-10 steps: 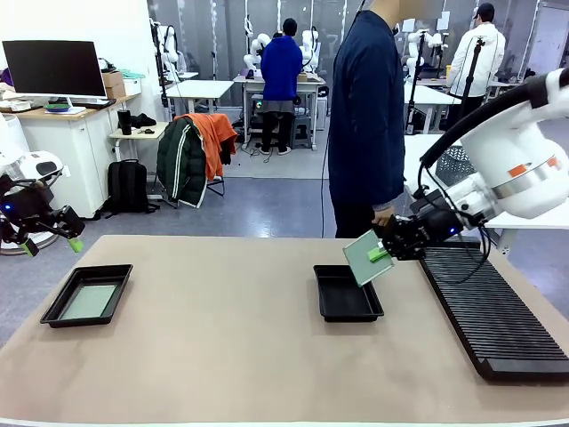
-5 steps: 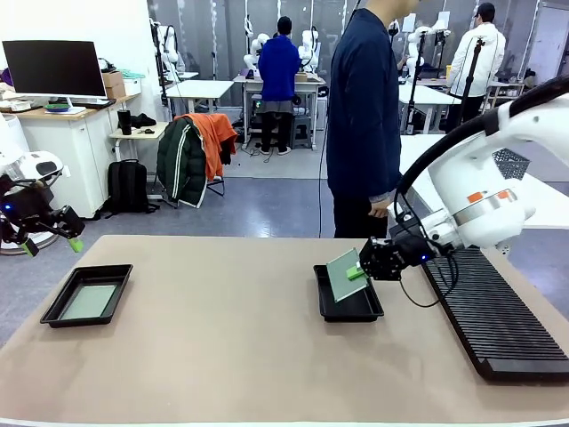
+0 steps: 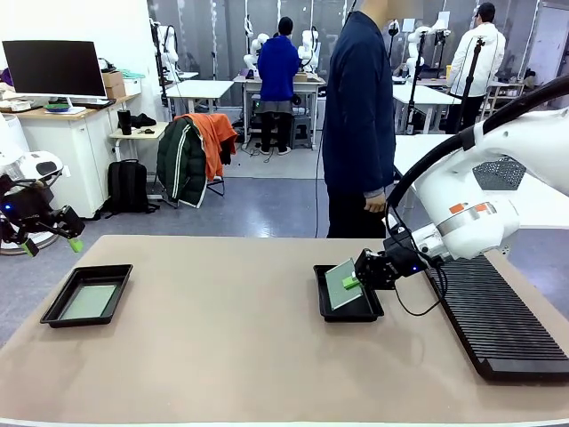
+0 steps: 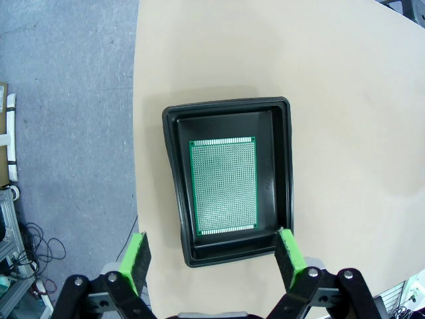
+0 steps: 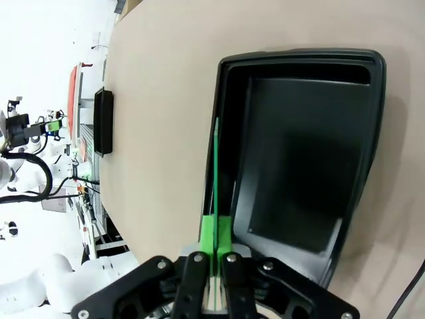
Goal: Inspect and transfer BCBs to ESD trays.
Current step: Pick up the Blank PCB from the PCB Rack and place it in the right ESD tray.
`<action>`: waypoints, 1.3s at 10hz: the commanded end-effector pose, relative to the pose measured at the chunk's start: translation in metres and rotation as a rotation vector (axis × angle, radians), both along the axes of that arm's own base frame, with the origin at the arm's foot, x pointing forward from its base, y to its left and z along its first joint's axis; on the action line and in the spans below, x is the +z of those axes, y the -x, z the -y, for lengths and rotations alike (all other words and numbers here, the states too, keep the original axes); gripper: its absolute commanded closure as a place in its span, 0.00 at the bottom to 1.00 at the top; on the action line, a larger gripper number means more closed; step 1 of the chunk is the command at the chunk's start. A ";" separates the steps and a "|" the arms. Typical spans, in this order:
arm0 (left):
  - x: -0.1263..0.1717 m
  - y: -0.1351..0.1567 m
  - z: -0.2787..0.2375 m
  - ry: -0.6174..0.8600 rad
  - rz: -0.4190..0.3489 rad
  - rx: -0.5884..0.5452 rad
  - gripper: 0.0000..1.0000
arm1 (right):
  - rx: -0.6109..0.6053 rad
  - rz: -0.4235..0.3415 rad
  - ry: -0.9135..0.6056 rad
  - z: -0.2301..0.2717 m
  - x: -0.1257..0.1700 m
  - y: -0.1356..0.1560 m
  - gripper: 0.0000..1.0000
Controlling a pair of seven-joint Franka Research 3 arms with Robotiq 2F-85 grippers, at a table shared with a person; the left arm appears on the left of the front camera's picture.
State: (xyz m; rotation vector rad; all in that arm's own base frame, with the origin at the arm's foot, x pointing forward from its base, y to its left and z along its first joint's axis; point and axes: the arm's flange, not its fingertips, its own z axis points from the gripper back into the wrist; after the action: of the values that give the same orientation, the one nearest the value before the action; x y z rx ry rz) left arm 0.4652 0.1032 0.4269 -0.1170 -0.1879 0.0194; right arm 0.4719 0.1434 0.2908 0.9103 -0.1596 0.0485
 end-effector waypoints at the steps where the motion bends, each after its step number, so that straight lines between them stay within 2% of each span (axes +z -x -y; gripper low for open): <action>1: -0.001 0.000 -0.001 0.001 0.004 0.006 0.00 | -0.020 0.030 -0.020 -0.007 -0.012 -0.009 0.98; 7: -0.001 0.000 -0.001 0.001 0.004 0.006 0.00 | -0.028 -0.015 0.028 -0.013 -0.021 -0.032 0.98; 8: -0.001 0.000 -0.001 0.001 0.004 0.006 0.00 | -0.048 -0.050 0.047 -0.011 -0.023 -0.035 0.98; 9: -0.001 0.000 -0.001 0.001 0.004 0.006 0.00 | -0.011 -0.016 -0.006 -0.007 -0.019 -0.027 0.98; 13: -0.001 0.000 -0.001 0.001 0.004 0.006 0.00 | -0.011 -0.016 -0.006 -0.007 -0.019 -0.027 0.98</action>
State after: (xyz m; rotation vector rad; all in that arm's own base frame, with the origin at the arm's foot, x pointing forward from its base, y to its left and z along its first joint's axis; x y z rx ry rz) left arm 0.4652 0.1032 0.4269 -0.1170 -0.1879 0.0194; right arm 0.5005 0.1497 0.2697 0.9056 -0.1473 0.0203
